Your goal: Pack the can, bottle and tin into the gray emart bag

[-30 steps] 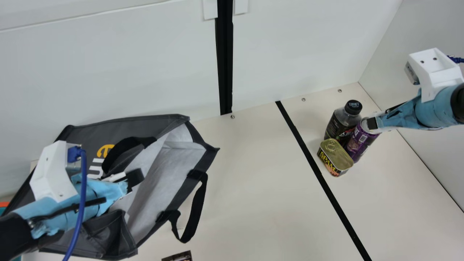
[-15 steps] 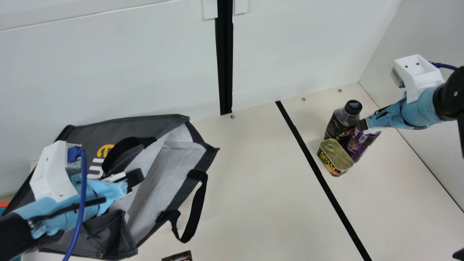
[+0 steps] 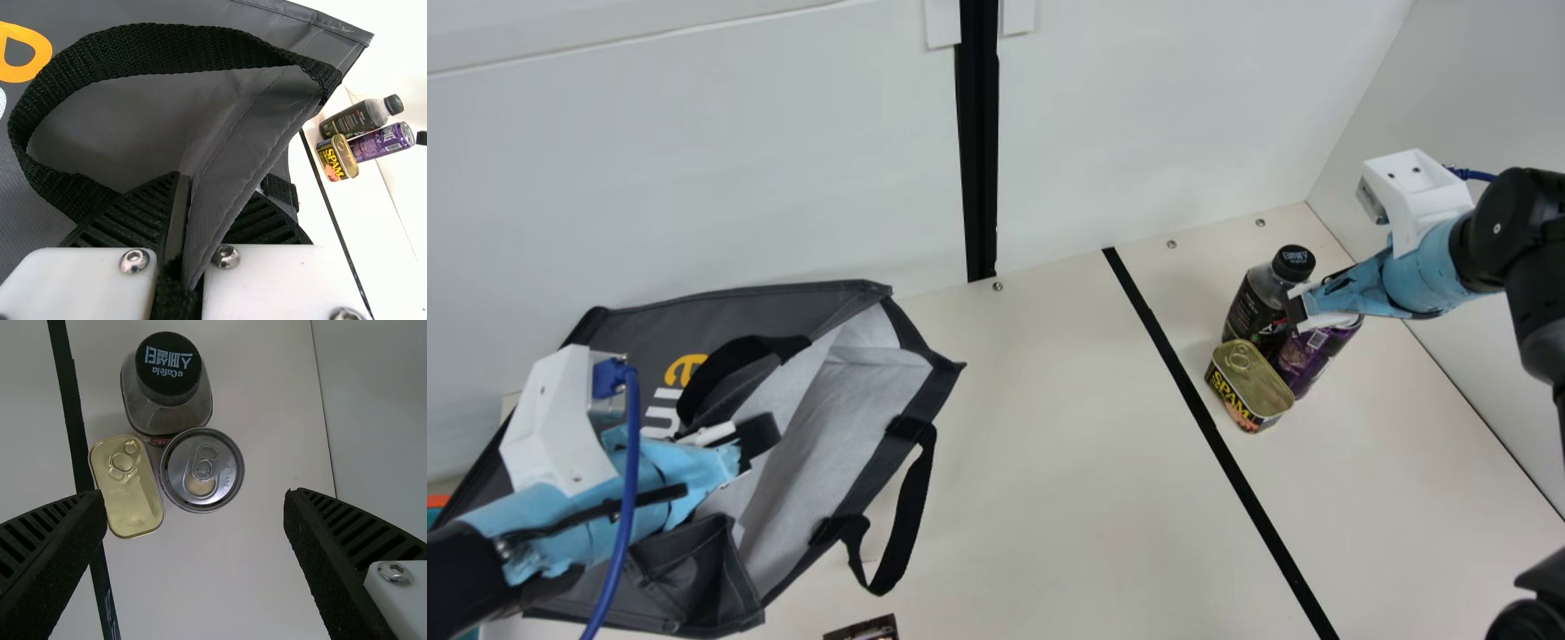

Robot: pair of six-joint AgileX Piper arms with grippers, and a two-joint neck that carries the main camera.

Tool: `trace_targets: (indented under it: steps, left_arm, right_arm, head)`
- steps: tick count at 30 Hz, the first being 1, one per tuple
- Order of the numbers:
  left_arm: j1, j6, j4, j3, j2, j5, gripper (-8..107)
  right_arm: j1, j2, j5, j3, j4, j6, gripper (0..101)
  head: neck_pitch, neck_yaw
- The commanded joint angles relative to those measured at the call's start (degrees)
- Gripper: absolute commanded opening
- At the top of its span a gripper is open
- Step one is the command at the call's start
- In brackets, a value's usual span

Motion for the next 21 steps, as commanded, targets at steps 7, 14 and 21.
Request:
trace_targets:
  steps: [7,14,21]
  left_arm:
    - [0.0,0.0,0.0,0.0,0.0,0.0,10]
    - [0.0,0.0,0.0,0.0,0.0,0.0,10]
    - [0.0,0.0,0.0,0.0,0.0,0.0,10]
  right_arm:
    - [-0.4,3.0,-0.7,-1.0,-0.1,-0.1,91]
    - [-0.8,5.5,-1.3,-1.4,-0.3,-0.1,91]
    - [-1.1,7.9,-1.9,-1.8,-0.4,-0.1,91]
  head:
    - [-1.3,-0.1]
    - [-1.3,-0.1]
    - [-1.3,-0.1]
